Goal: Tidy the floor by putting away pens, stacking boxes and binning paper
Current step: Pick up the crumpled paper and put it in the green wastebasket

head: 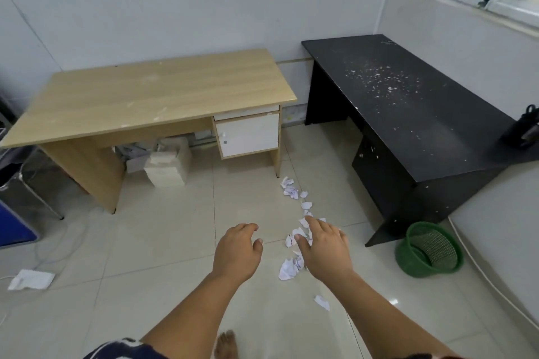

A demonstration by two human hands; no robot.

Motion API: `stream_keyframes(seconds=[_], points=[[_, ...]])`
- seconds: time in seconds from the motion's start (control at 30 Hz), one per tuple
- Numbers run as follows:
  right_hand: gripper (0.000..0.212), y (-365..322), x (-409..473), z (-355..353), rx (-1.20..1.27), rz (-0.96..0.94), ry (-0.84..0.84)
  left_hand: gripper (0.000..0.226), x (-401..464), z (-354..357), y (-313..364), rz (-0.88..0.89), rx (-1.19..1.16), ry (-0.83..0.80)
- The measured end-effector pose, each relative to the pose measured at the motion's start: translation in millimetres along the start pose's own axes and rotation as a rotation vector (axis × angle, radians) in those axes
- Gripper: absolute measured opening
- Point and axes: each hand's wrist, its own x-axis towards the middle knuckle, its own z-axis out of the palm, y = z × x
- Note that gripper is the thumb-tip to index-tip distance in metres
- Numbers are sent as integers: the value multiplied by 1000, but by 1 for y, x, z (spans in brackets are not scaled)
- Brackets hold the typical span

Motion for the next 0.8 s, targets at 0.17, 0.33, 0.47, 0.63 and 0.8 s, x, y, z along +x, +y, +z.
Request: stream_keyframes(seconds=[0.17, 0.33, 0.47, 0.63, 0.8], points=[[53, -29, 51, 3, -19, 130, 7, 39, 75, -21, -24, 88, 4, -36], [54, -51, 95, 7, 16, 237, 36, 39, 144, -37, -40, 184, 37, -68], [50, -51, 113, 9, 47, 318, 80, 39, 183, -34, -39, 241, 55, -119], [53, -22, 137, 6, 69, 461, 112, 40, 238, -9, -12, 350, 59, -203], [54, 22, 155, 5, 77, 614, 139, 41, 280, 25, 34, 461, 74, -324]])
